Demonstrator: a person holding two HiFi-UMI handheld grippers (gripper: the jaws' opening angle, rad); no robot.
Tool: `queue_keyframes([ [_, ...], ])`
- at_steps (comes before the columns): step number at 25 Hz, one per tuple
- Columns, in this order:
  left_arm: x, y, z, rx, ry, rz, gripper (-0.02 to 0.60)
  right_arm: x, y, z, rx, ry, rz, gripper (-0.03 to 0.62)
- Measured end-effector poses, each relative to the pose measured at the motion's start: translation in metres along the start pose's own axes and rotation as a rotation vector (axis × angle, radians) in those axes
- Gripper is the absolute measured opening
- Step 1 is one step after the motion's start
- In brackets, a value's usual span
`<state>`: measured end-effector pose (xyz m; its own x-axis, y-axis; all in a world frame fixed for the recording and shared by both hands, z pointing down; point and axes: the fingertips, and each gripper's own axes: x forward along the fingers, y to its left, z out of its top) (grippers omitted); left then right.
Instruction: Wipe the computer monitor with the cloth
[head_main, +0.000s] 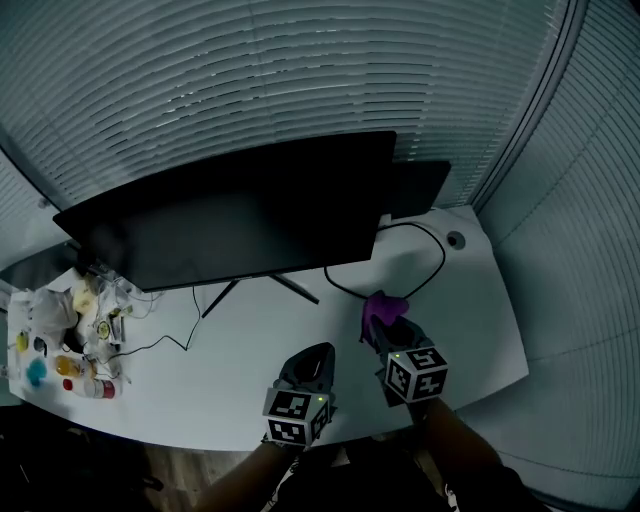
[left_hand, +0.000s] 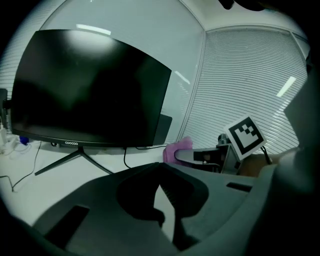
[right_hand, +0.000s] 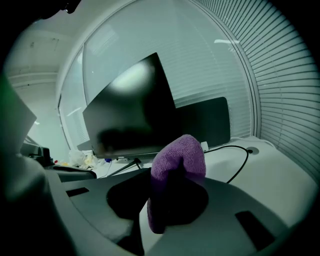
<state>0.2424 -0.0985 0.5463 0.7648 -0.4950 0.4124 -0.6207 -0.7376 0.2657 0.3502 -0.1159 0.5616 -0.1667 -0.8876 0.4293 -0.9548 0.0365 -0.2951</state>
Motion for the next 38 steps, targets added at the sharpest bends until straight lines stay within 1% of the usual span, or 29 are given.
queue_keyframes([
  [4, 0.031, 0.0, 0.001, -0.007, 0.025, 0.015, 0.006, 0.029, -0.035, 0.01, 0.006, 0.009, -0.012, 0.078],
  [8, 0.052, 0.002, -0.001, -0.005, 0.048, 0.029, 0.006, 0.055, -0.06, 0.014, 0.008, 0.029, -0.023, 0.078],
  [14, 0.075, 0.005, 0.003, 0.005, 0.055, 0.038, 0.006, 0.083, -0.077, 0.02, -0.006, 0.045, -0.025, 0.078],
  [19, 0.088, 0.01, 0.006, -0.008, 0.055, 0.045, 0.006, 0.1, -0.086, 0.02, -0.018, 0.063, -0.03, 0.08],
  [25, 0.102, 0.01, 0.019, -0.009, 0.041, 0.045, 0.006, 0.112, -0.09, 0.03, -0.047, 0.068, -0.006, 0.078],
  [33, 0.103, 0.001, 0.03, 0.01, 0.015, 0.043, 0.006, 0.106, -0.074, 0.047, -0.135, 0.028, 0.037, 0.08],
  [38, 0.098, -0.002, 0.049, 0.011, -0.001, 0.037, 0.005, 0.101, -0.067, 0.066, -0.17, 0.012, 0.038, 0.08],
])
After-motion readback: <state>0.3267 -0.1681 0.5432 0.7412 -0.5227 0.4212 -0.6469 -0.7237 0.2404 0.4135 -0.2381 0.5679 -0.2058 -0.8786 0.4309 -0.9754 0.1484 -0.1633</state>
